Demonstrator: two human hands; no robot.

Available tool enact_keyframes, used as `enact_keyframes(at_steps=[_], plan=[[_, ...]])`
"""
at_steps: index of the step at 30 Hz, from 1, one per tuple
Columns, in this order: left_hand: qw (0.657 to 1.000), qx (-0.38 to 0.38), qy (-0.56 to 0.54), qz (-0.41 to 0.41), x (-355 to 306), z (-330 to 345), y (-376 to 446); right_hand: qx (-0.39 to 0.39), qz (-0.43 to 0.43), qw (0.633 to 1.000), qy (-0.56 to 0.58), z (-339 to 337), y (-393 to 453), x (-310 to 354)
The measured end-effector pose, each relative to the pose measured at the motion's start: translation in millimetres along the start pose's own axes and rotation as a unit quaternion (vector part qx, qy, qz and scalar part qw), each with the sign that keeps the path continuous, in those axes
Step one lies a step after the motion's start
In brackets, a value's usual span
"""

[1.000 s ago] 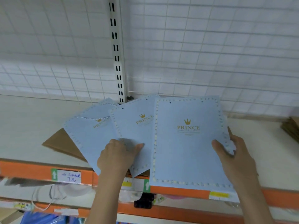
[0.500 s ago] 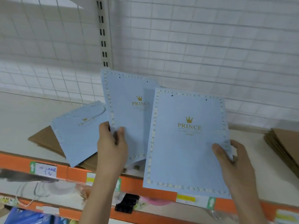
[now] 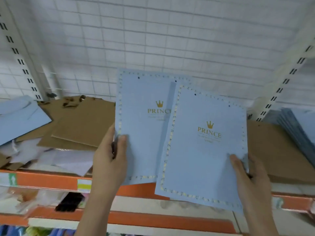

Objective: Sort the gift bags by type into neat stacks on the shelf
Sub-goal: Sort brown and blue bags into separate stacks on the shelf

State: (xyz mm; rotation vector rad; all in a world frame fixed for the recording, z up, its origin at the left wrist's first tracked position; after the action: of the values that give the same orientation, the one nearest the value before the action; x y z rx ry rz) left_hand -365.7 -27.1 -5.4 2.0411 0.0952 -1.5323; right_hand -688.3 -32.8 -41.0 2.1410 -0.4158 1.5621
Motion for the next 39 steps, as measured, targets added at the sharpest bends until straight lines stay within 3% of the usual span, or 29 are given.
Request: enact_keyframes(at_steps=[8, 13, 19, 25, 33, 39], plan=[[0.992, 0.006, -0.071, -0.102, 4, 47, 5, -0.018, -0.002, 1.0, -0.008, -36, 31, -11], [0.988, 0.008, -0.092, -0.121, 9, 73, 8, -0.025, -0.012, 0.999, -0.025, -49, 55, -15], [0.985, 0.019, -0.096, -0.139, -9, 124, 3, 0.005, 0.035, 0.998, 0.048, -81, 96, -38], [0.985, 0.011, -0.081, -0.149, -34, 210, -32, 0.027, 0.037, 0.998, 0.047, -162, 156, -53], [0.983, 0.007, -0.081, -0.163, -82, 333, -88, -0.022, 0.055, 0.997, 0.048, -296, 241, -88], [0.983, 0.037, -0.059, -0.167, -98, 375, -97, 0.011, 0.06, 0.997, 0.053, -322, 263, -113]])
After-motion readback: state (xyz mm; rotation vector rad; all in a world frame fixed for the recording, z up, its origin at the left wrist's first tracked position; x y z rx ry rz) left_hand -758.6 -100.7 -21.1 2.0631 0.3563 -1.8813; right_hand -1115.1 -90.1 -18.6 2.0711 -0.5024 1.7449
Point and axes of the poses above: each hand's wrist, its own y-axis towards the middle knuckle, its own z-axis out of the palm, x = y × z, the point moved 7 cm from there along y, towards the middle knuckle
